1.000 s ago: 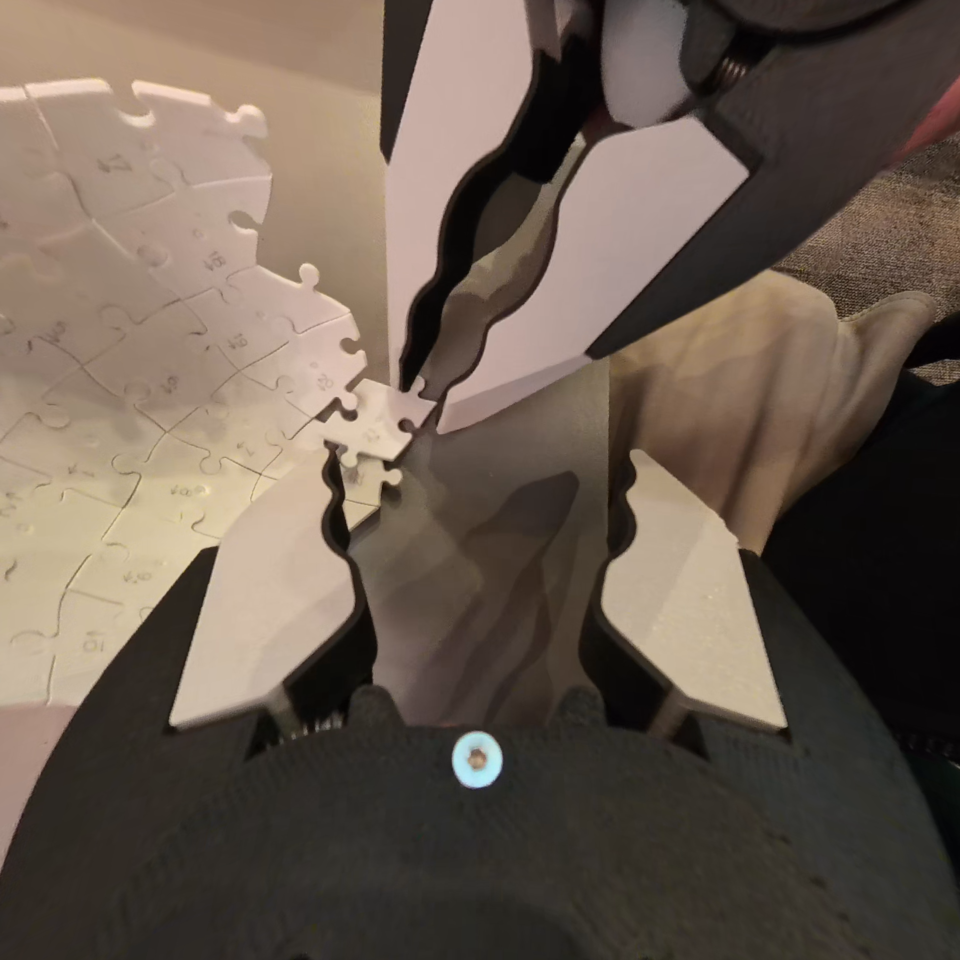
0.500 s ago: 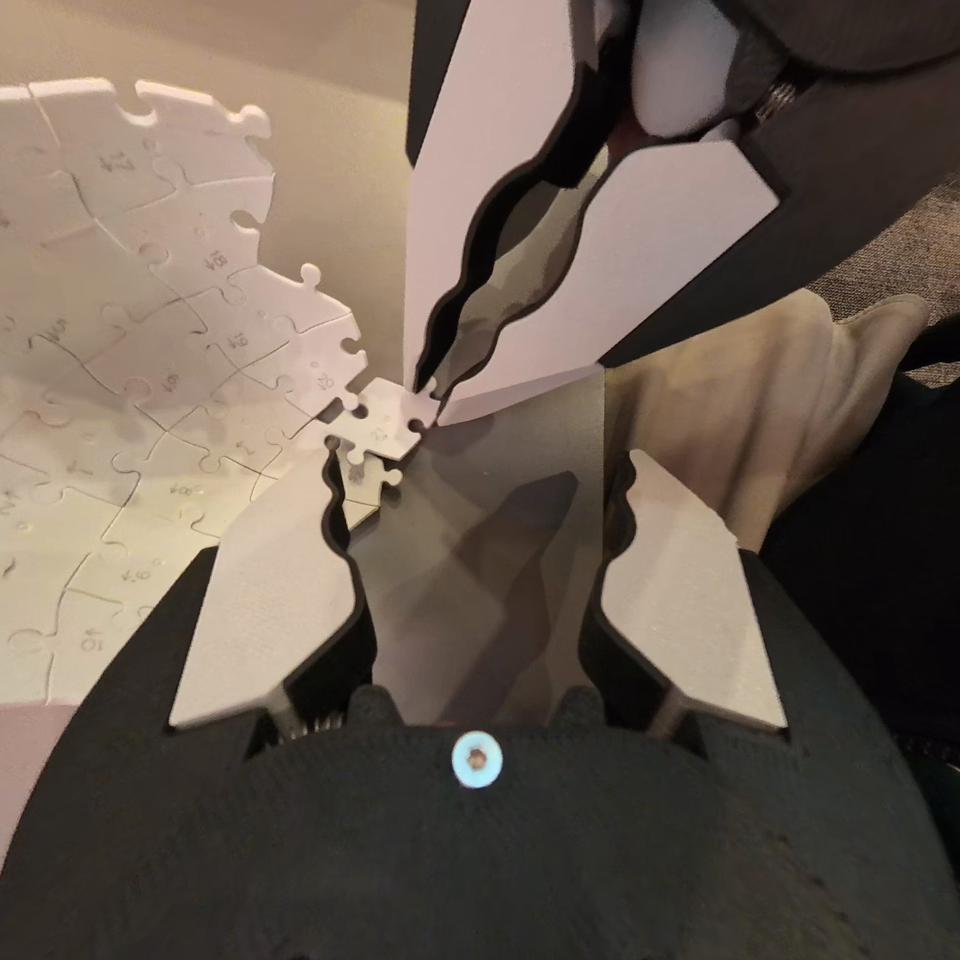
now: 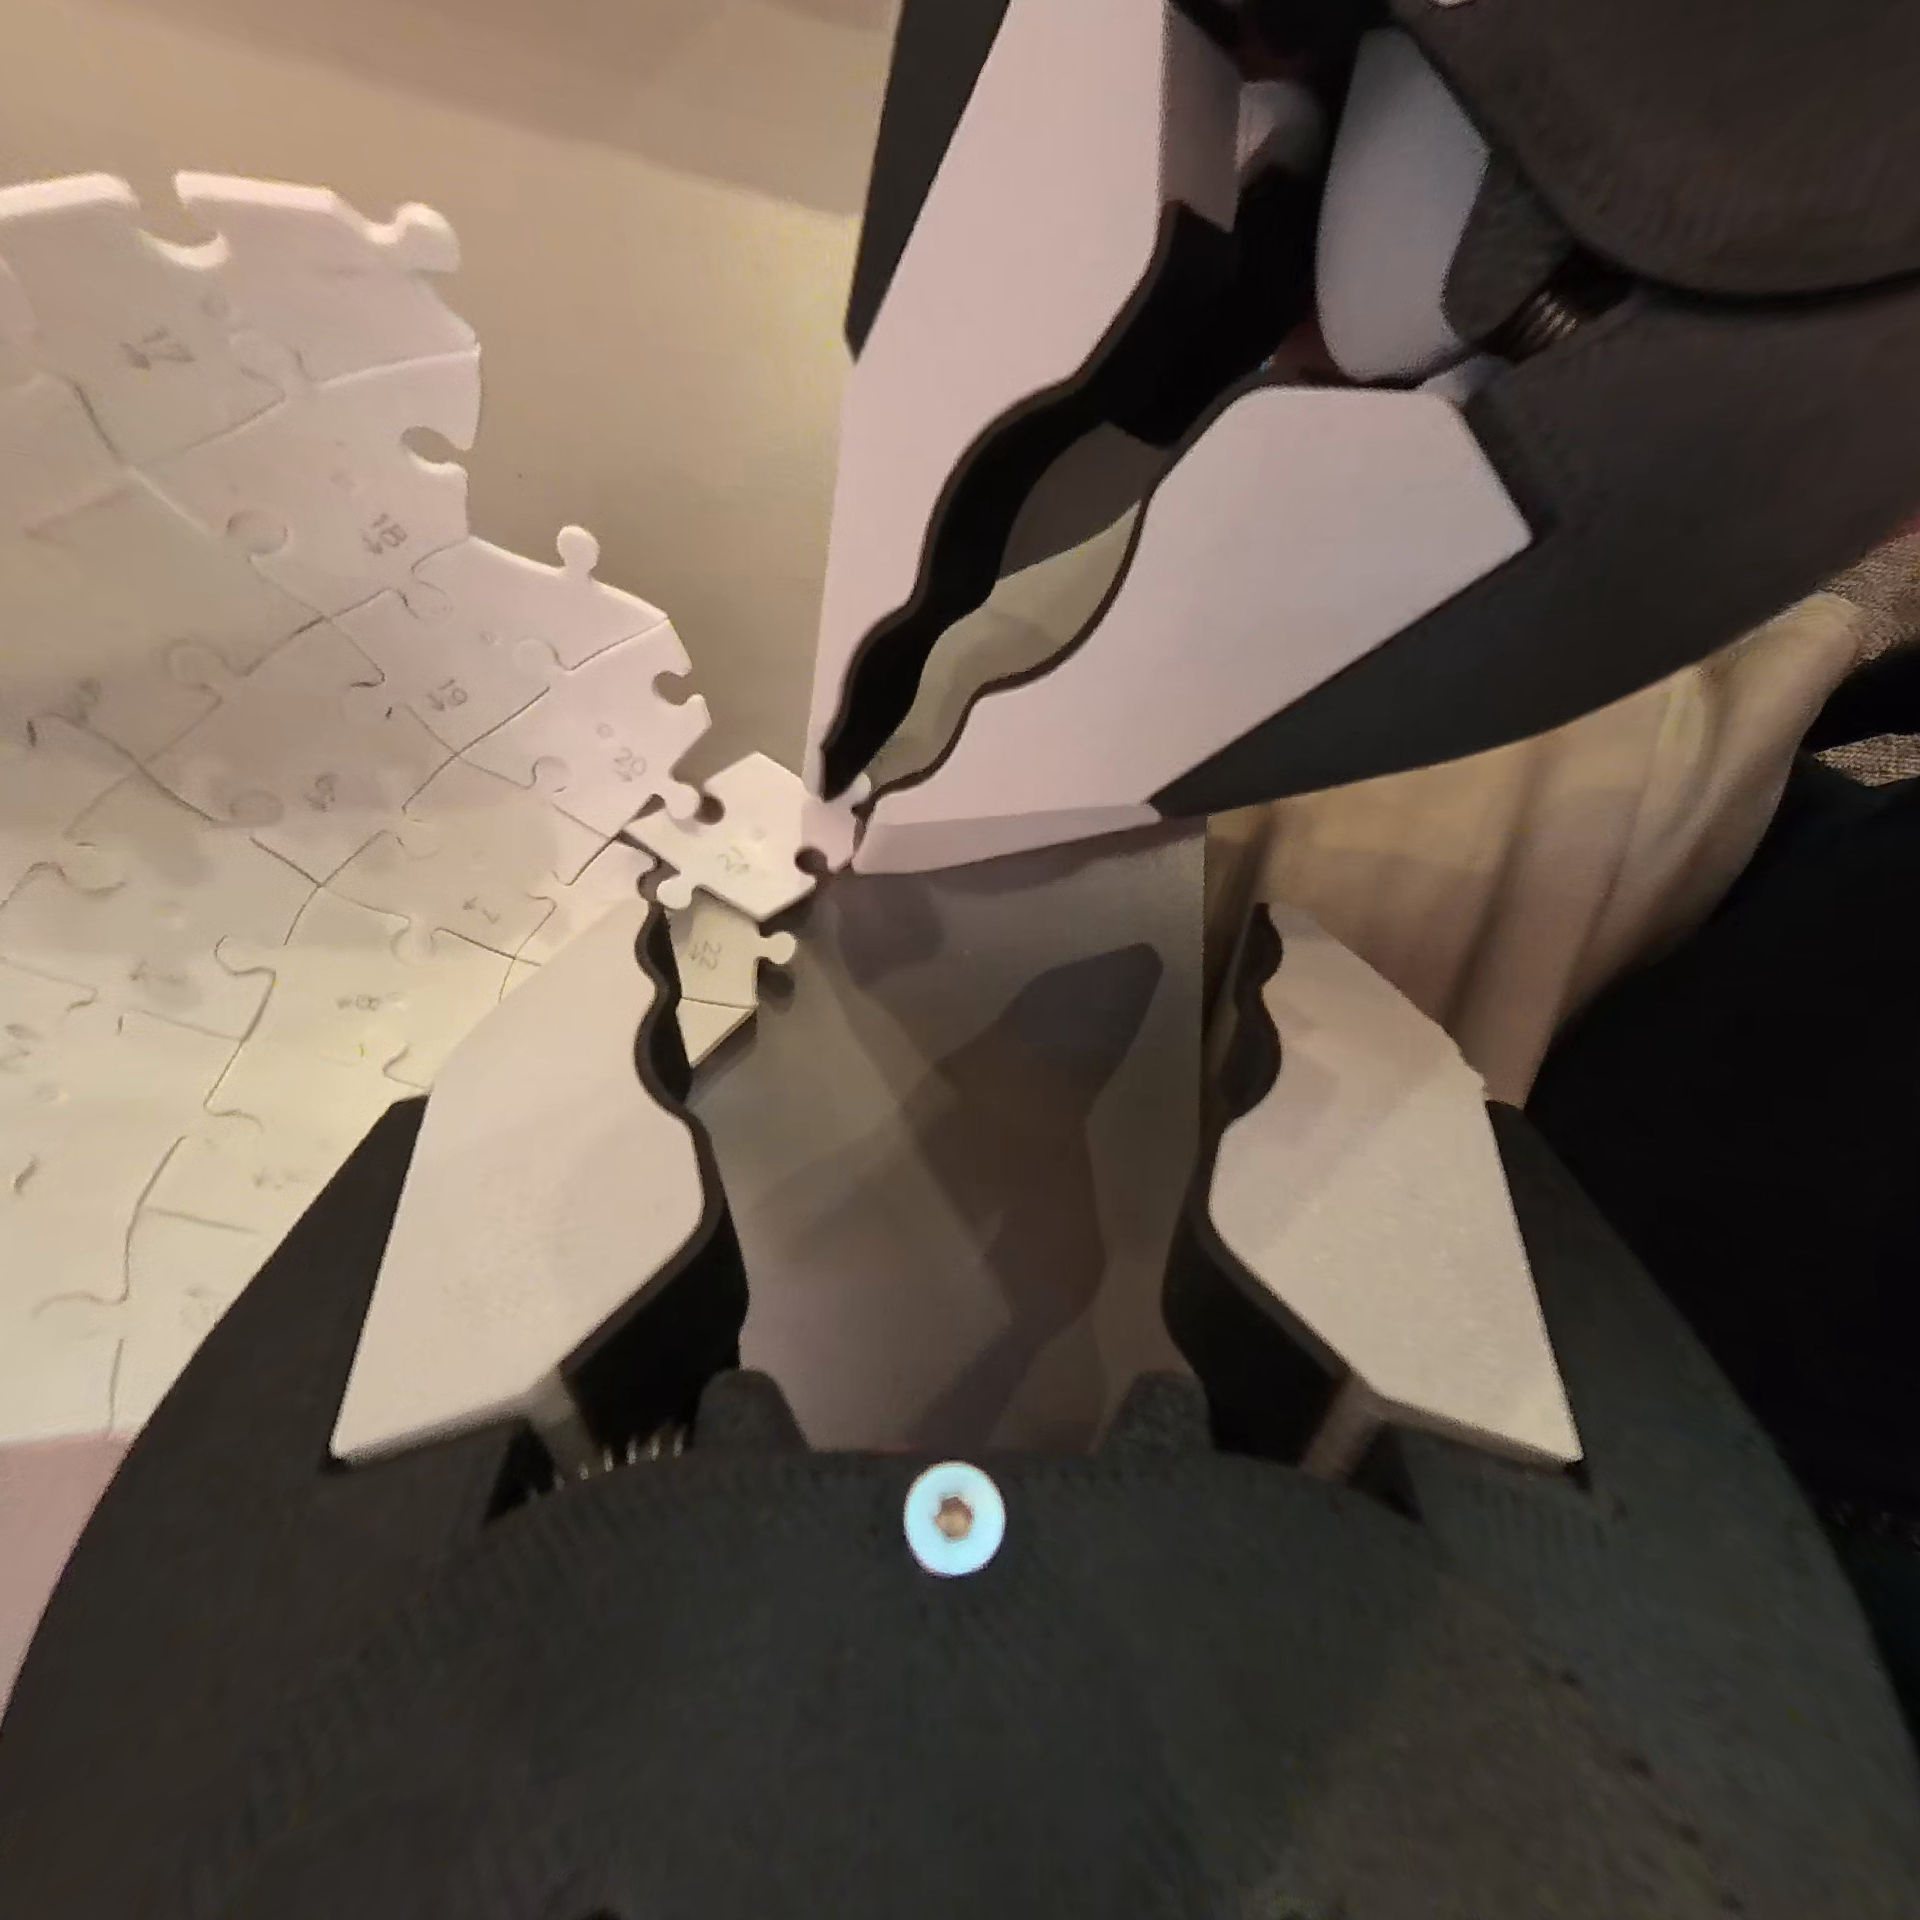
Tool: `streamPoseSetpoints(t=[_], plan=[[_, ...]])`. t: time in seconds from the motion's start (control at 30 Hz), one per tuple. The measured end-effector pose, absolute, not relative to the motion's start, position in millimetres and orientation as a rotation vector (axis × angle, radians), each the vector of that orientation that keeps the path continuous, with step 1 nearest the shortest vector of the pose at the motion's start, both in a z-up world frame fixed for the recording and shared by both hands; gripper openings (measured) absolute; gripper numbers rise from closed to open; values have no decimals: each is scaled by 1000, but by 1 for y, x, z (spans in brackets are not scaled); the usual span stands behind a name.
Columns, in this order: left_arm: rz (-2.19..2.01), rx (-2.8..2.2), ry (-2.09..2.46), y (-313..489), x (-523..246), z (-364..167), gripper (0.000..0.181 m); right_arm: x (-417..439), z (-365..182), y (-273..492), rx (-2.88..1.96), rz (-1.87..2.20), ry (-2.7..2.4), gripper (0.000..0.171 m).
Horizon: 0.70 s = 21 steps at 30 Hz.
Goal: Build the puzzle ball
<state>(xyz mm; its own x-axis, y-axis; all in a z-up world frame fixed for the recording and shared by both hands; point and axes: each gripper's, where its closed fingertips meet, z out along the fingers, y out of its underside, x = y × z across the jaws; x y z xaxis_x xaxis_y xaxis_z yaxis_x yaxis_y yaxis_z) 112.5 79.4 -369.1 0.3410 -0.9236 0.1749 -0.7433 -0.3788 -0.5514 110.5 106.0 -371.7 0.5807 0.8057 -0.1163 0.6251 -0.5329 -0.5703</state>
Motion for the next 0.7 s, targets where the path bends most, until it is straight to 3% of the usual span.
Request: streamPoseSetpoints(t=[0.33, 0.7], plan=[[-677, -2235, 1471, 78, 112, -368, 99, 108, -358, 99, -2247, 509, -1290, 8], [-669, -2237, 1479, 78, 111, -369, 98, 136, -371, 94, -1939, 408, -1925, 9]])
